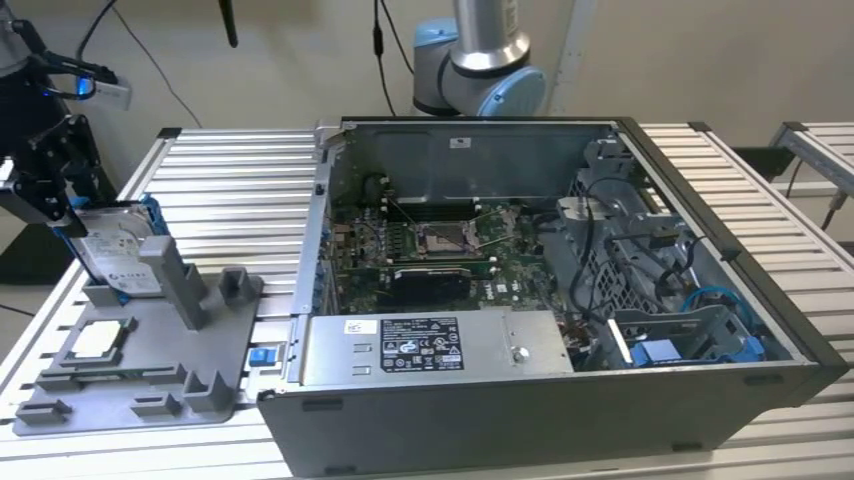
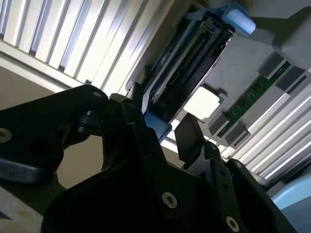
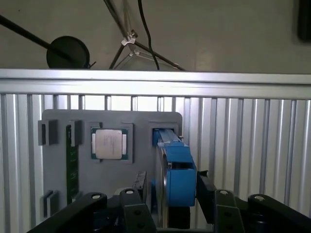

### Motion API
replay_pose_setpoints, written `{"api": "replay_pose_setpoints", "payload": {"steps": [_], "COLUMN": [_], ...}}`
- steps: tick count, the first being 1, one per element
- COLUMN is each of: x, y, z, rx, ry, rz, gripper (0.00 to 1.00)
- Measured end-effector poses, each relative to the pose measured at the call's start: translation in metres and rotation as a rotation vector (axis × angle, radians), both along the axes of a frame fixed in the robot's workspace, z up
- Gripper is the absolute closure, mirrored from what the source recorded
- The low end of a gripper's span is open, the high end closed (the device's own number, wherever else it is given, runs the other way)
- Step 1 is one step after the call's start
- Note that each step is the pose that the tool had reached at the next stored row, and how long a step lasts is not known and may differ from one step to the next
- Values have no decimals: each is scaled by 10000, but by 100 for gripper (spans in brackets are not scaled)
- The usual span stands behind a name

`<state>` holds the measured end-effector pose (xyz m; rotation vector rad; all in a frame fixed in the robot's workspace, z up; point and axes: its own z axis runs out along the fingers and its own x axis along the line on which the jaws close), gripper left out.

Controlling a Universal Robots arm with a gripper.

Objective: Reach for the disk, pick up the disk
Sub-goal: 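Pick up the disk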

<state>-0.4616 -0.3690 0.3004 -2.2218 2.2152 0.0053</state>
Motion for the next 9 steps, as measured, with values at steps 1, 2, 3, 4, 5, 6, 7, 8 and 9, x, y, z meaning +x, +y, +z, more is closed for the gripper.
{"api": "replay_pose_setpoints", "payload": {"steps": [1,2,3,4,5,6,7,8,9], "x": [0,0,-1,-2,-2,-3,-4,-5,-5], "y": [1,1,3,4,4,4,5,5,6], "z": [-17,-36,-55,-74,-89,-109,-128,-146,-164], "rx": [2,4,7,9,11,13,15,18,24], "ry": [-2,-6,-13,-21,-27,-33,-39,-45,-52], "rz": [4,8,11,12,14,14,14,14,14], "gripper": [0,0,0,0,0,0,0,0,0]}}
